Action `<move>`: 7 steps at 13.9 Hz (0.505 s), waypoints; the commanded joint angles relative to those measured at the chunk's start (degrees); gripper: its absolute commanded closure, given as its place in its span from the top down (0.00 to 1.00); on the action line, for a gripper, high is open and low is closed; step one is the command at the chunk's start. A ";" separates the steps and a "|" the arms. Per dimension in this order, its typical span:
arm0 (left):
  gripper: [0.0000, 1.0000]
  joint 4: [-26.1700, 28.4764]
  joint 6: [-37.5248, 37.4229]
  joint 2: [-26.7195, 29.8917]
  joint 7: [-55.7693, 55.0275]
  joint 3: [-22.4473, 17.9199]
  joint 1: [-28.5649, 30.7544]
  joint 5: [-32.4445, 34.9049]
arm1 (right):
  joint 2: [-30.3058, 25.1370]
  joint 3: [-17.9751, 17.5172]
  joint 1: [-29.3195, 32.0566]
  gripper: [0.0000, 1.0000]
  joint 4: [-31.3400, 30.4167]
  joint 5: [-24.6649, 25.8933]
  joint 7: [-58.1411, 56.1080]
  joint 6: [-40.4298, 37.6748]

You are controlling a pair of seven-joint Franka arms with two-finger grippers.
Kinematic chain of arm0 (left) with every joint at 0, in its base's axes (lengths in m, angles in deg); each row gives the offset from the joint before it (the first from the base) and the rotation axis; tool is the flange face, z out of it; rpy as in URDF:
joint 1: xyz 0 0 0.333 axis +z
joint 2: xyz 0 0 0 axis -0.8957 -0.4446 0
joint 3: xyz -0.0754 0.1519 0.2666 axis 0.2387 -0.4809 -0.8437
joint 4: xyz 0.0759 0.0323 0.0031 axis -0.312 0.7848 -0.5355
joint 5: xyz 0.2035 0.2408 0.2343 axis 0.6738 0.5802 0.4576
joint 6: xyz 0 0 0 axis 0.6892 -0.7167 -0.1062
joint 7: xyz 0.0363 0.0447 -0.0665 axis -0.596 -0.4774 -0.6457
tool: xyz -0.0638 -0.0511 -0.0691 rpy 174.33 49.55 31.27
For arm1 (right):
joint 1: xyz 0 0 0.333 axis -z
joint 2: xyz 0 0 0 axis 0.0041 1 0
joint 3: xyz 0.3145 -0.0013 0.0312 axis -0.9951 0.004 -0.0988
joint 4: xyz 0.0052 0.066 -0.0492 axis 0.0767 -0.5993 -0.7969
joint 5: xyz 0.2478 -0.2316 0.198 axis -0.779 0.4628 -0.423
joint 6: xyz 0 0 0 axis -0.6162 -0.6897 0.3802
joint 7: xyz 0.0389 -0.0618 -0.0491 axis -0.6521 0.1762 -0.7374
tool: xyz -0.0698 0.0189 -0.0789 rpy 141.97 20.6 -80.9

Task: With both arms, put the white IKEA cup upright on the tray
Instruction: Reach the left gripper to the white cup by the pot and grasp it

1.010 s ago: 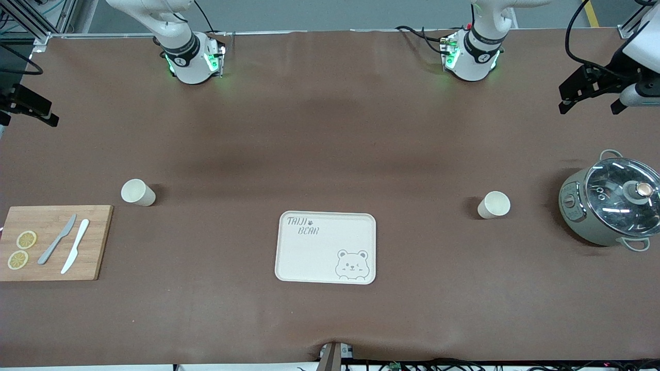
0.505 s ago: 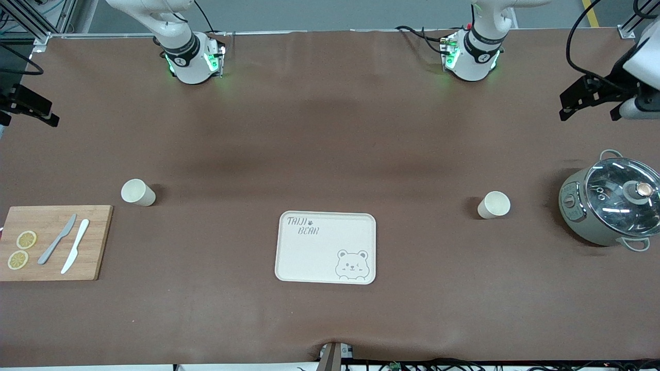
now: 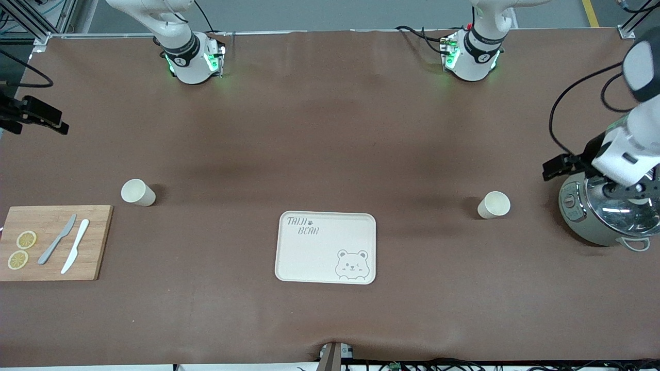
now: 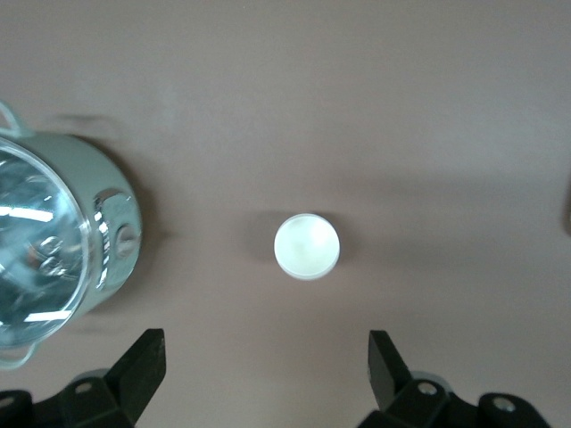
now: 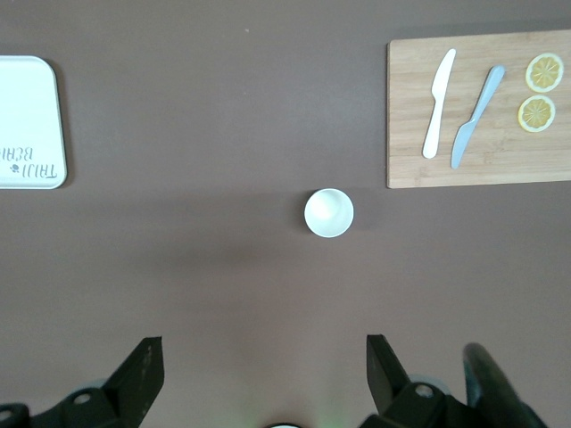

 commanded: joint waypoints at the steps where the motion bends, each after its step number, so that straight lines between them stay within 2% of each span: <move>1: 1.00 9.74 9.85 1.79 -0.39 0.37 2.33 -0.37 | 1.33 0.18 -0.39 1.00 0.58 -0.70 0.56 -0.01; 3: 1.00 12.30 13.37 -0.49 -0.48 0.37 2.25 -0.55 | 1.68 0.18 -0.12 1.00 0.49 -0.79 0.56 -0.01; 6: 1.00 12.58 17.59 -5.94 -0.39 0.54 2.25 -1.16 | 3.00 0.18 -0.12 1.00 0.49 -0.79 0.03 -0.18; 7: 0.93 12.49 19.26 -7.26 -0.39 0.72 2.16 -1.16 | 3.70 0.18 -0.21 1.00 0.40 -0.88 0.47 -0.62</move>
